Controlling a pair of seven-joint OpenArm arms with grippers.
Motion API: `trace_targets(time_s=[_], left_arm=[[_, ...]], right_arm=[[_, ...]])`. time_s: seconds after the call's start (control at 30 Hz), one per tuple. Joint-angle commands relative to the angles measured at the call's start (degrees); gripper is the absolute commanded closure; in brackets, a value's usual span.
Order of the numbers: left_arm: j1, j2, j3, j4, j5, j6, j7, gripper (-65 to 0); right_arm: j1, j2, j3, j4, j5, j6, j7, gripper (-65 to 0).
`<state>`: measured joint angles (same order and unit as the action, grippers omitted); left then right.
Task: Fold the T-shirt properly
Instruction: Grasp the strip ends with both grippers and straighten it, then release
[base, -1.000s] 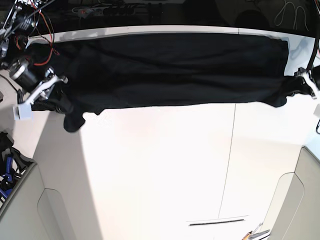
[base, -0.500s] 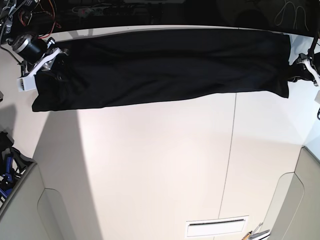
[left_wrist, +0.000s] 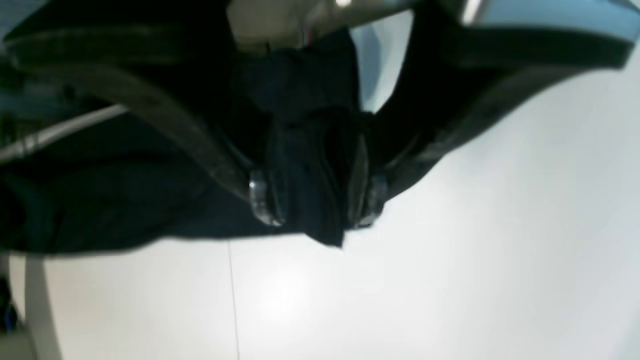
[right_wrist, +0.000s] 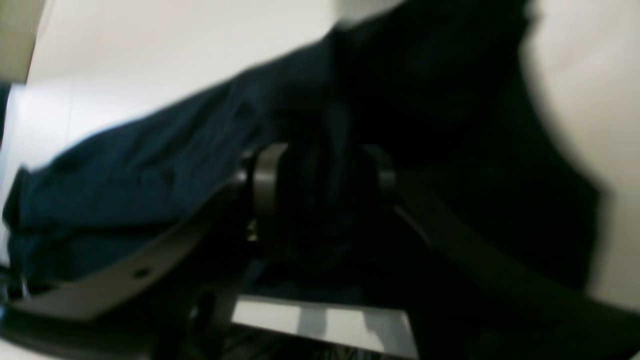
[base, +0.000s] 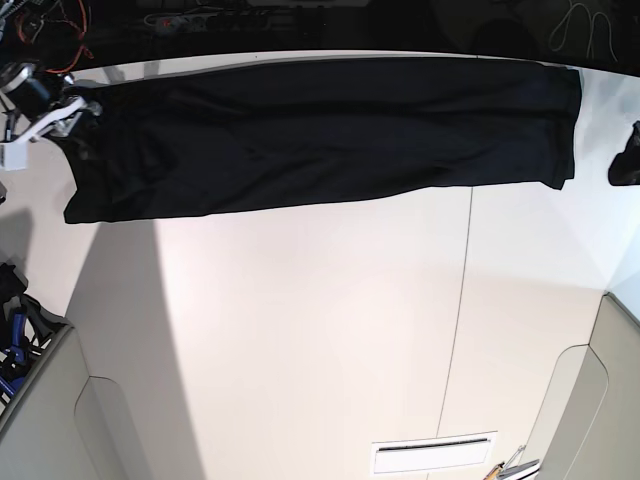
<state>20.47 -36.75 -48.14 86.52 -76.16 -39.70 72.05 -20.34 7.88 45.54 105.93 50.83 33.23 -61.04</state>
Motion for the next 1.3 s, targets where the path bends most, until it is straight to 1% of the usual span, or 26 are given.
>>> trace_targets(time_s=[0.0, 0.1, 0.17, 0.2, 0.23, 0.27, 0.3, 0.33, 0.4, 0.43, 0.5, 0.67, 0.7, 0.77, 0.83, 0.9, 1.0, 1.13, 1.2, 1.27], left_arm=[[-0.1, -0.7, -1.5, 0.8, -1.9, -0.3, 0.2, -24.2], [-0.1, 0.7, -2.9, 0.8, -2.8, -0.3, 1.8, -24.8], [-0.1, 2.0, -2.9, 0.8, -2.4, -0.3, 2.2, -30.3], [0.1, 2.9, -2.9, 0.8, -2.2, -0.3, 2.2, -33.6], [0.5, 3.6, -2.9, 0.8, -2.1, -0.3, 2.1, -36.4], [1.0, 4.3, -2.9, 0.8, -2.1, -0.3, 1.9, -37.8], [1.6, 5.0, -2.9, 0.8, -1.9, -0.3, 1.6, -37.9], [2.1, 5.7, -2.9, 0.8, -1.1, -0.3, 1.0, -37.9], [2.6, 6.9, -2.9, 0.8, 2.1, -0.3, -2.1, -37.9], [2.7, 7.5, -2.9, 0.8, 4.1, -0.3, -3.9, -37.9], [2.7, 8.2, -2.9, 0.7, 6.7, -0.3, -5.8, -37.9], [2.8, 9.2, -0.7, 0.7, 6.9, -0.3, -5.8, -37.9], [2.8, 9.1, 0.5, 0.7, 6.9, -0.3, -5.8, -37.9], [2.7, 9.1, 2.8, 0.7, 8.1, -0.3, -5.9, -40.1], [2.8, 9.1, 5.2, 0.7, 10.9, -0.3, -6.4, -42.2], [2.8, 9.1, 6.7, 0.7, 13.9, -0.3, -7.8, -42.2], [2.7, 9.0, 6.8, 0.7, 15.1, -0.3, -10.9, -42.2], [2.7, 9.1, 6.8, 0.7, 19.1, -0.3, -12.6, -42.2], [2.7, 9.1, 6.8, 0.7, 19.5, -0.3, -12.8, -42.2], [2.7, 9.1, 6.8, 0.7, 21.2, -0.3, -14.3, -42.2]], right_arm=[[0.1, 0.7, 1.6, 1.6, 2.2, 0.2, 0.8, -22.5], [1.4, 0.7, 4.2, 2.2, 3.9, 0.7, 0.5, -22.5], [2.3, 0.7, 4.4, 2.2, 4.6, 0.7, 0.6, -21.8], [2.6, 0.6, 4.3, 2.2, 4.9, 1.1, 0.5, -18.2], [2.7, 0.7, 4.1, 2.2, 5.5, 1.1, 0.6, -11.8], [2.7, 0.7, 3.8, 2.2, 6.1, 1.1, 0.6, -2.4], [2.7, 0.6, 3.5, 2.2, 6.1, 1.1, 0.6, 0.0], [2.7, 0.6, 3.0, 2.2, 5.9, 1.3, 0.8, 0.0], [2.7, 0.6, 1.6, 2.2, 5.3, 1.3, 1.3, 0.0], [2.8, 0.6, 0.7, 2.2, 5.0, 1.3, 1.4, 0.0], [2.8, 0.6, -1.9, 1.9, 4.1, 1.3, 1.5, 0.0], [2.9, 0.5, -10.3, -1.4, -2.8, 1.3, 5.2, 0.0], [2.9, 0.5, -11.7, -2.2, -3.8, 1.2, 5.7, 0.0], [3.0, 0.5, -13.4, -3.7, -4.2, 1.2, 5.8, 0.0], [3.0, 0.5, -14.1, -4.7, -4.1, 1.1, 5.7, 0.0], [3.0, 0.5, -14.1, -4.9, -4.1, 1.1, 5.7, 0.0], [3.0, 0.5, -14.1, -4.9, -4.1, 1.1, 5.7, 0.0], [3.0, 0.5, -14.1, -4.9, -3.9, 1.1, 5.5, 0.0], [3.2, 0.5, -14.1, -4.9, -2.9, 1.1, 5.4, 0.0], [3.6, 0.5, -14.1, -4.9, -2.2, 1.1, 4.8, 0.0]])
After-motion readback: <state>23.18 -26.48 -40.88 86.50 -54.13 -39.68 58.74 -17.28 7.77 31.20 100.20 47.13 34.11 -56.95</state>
